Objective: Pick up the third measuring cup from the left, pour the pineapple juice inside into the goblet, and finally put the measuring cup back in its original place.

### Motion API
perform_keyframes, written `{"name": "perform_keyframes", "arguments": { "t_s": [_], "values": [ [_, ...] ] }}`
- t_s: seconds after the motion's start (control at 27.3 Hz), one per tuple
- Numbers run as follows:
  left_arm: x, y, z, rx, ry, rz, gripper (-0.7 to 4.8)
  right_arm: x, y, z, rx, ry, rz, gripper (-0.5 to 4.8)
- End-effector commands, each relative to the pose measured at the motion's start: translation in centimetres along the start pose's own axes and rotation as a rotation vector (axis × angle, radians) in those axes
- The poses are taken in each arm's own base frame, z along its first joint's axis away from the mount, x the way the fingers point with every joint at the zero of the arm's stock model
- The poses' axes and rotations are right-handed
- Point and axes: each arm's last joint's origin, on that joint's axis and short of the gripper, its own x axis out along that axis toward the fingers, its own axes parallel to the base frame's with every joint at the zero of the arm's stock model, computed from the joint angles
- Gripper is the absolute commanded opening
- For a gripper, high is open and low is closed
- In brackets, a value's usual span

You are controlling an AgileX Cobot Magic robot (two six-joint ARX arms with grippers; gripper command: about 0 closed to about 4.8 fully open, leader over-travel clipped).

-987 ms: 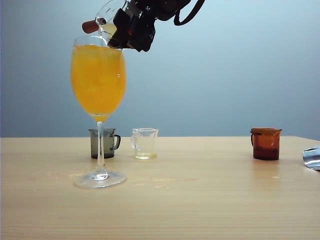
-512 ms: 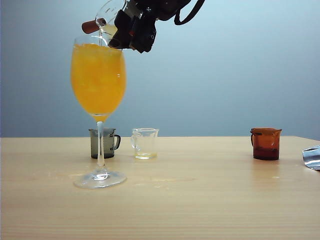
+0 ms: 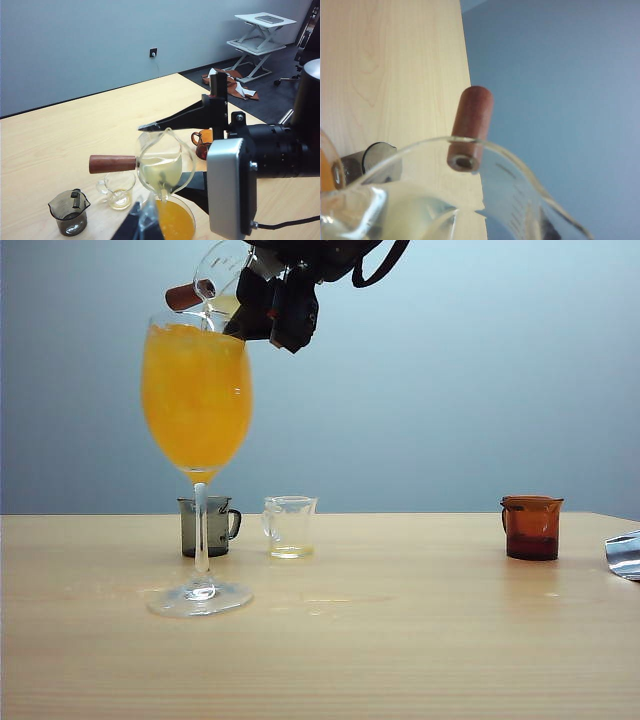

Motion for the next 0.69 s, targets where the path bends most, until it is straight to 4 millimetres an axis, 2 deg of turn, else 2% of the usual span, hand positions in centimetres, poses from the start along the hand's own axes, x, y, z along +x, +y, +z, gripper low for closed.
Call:
{"name": "perform_keyframes", "arguments": {
  "t_s": [0.04, 0.69],
  "values": [
    [-0.14, -0.08, 0.25, 0.003, -0.013, -0.006, -0.05, -0.17, -0.7, 0.3, -0.048, -0.012, -0.048, 0.93],
    [-0.13, -0.08, 0.17, 0.0, -0.005, -0.006, -0.05, -0.18, -0.73, 0.32, -0.155, -0.011, -0.052, 0.94]
  ]
}}
